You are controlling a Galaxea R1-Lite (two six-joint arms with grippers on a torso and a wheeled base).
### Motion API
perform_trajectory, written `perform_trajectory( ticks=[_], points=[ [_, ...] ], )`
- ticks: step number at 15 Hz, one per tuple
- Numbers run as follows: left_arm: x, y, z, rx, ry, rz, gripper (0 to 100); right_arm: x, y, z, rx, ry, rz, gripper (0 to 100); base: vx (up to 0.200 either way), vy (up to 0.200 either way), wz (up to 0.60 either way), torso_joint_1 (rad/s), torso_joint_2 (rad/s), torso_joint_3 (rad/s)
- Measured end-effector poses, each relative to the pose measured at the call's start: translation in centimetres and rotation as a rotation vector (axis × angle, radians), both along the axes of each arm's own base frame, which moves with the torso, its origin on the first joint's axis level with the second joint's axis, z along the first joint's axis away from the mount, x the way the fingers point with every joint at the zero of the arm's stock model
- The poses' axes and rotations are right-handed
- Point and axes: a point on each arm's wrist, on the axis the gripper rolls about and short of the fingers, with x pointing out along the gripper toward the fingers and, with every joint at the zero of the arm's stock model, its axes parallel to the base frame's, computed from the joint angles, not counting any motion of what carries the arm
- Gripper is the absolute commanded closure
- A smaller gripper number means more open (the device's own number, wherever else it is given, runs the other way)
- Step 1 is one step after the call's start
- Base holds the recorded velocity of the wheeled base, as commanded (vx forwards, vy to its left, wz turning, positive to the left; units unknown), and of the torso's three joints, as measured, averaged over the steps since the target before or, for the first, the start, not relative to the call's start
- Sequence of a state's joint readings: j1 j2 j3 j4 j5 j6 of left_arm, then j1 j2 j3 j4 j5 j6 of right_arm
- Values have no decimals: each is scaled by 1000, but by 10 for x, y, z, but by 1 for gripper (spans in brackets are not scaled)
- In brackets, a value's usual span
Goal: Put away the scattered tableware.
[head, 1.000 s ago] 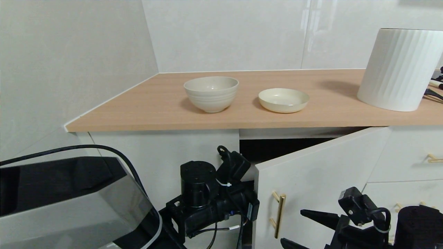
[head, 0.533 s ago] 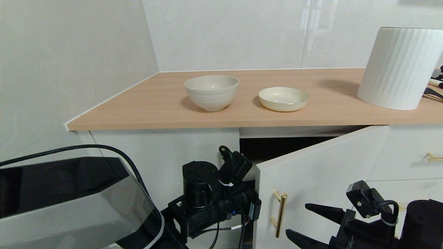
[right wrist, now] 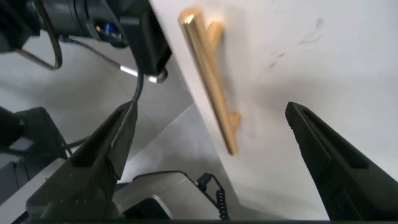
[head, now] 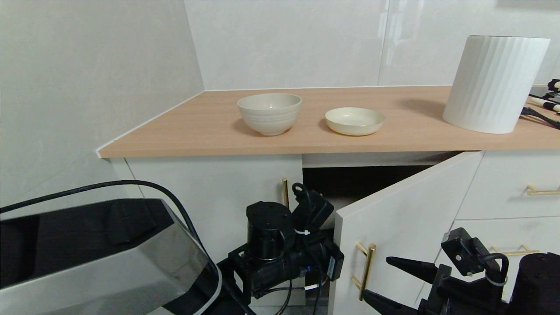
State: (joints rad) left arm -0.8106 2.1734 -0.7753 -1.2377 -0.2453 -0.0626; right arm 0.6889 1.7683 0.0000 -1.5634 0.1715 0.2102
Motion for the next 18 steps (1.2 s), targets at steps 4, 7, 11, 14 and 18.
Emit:
perform_trajectory(
  ticks=[4, 7, 11, 14, 18],
  points=[
    [-3, -4, 0, -9, 26, 9, 100, -5, -2, 5, 8, 11, 5, 0, -150, 0, 0, 3, 3, 1],
    [-6, -8, -1, -8, 27, -8, 100, -16, -3, 9, -8, 30, 42, 0, 0, 0, 0, 0, 0, 0],
    [-4, -14, -4, -8, 27, -12, 100, -27, -7, 13, -21, 43, 66, 0, 0, 0, 0, 0, 0, 0],
    [-3, -16, -7, -6, 31, -13, 100, -28, -8, 16, -10, 30, 68, 0, -133, 0, 0, 2, 2, 2],
    [-4, -19, -9, -3, 33, -14, 100, -29, -9, 17, -7, 25, 70, 0, -50, 0, 0, 4, 1, 1]
  ],
)
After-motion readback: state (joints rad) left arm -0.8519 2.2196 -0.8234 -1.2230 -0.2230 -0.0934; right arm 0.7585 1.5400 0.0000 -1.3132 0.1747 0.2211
